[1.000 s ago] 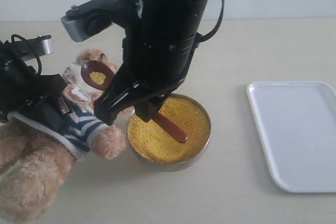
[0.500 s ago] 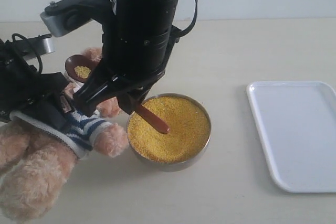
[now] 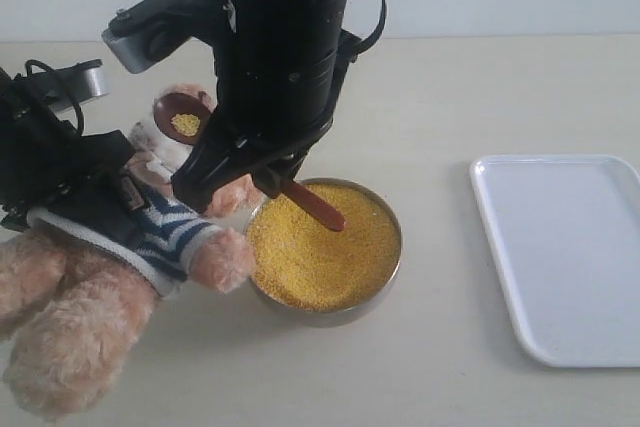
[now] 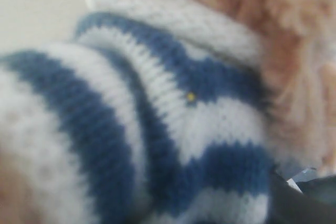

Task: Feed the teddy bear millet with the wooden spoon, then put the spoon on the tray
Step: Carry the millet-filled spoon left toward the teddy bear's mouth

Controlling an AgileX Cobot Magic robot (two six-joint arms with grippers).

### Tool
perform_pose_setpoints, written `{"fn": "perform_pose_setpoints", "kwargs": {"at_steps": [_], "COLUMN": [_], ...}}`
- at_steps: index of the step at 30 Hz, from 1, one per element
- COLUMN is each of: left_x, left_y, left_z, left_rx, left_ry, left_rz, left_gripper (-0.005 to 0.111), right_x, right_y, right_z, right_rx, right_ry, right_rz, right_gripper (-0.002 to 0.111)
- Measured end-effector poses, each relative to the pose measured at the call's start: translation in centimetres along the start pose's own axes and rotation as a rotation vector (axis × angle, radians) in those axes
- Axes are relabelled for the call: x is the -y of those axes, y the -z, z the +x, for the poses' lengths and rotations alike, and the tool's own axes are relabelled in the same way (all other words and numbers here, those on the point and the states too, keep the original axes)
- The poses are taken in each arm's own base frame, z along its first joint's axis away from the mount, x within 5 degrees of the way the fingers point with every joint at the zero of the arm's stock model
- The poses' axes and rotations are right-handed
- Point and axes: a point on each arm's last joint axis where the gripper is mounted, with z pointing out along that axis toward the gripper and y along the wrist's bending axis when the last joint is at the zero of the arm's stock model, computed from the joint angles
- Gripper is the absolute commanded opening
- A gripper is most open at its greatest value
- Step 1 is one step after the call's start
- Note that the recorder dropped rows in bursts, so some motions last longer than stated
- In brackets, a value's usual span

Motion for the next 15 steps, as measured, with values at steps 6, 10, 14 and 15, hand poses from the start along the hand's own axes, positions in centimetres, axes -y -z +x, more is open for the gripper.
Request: {"fn": "perform_pose_setpoints", "kwargs": {"at_steps": [6,10,14,15], "left_x": [0.30,0.40,0.40,0.40], "left_y": [0.53,0.68,0.68,0.68], "left_z": [0.27,0.34,0.34,0.34], "left_rx": [0.020,0.027,0.027,0.027], "left_ry": [-0.013,-0.017,-0.017,-0.017], "left_rz": [-0.002,-0.001,-0.001,-0.001], "left_gripper": [0.004,0.004,0.004,0.004], "right_x": [0.21,0.25,0.25,0.25], "right_y": [0.00,0.00,0.00,0.00], "right_z": [0.02,0.02,0.02,0.02], "right_rx": [-0.002,-0.002,-0.002,-0.002], "right_ry": [0.006,0.008,0.008,0.010], "right_rz": [0.023,0.027,0.027,0.027], "right_gripper": [0.000,0.000,0.000,0.000]}}
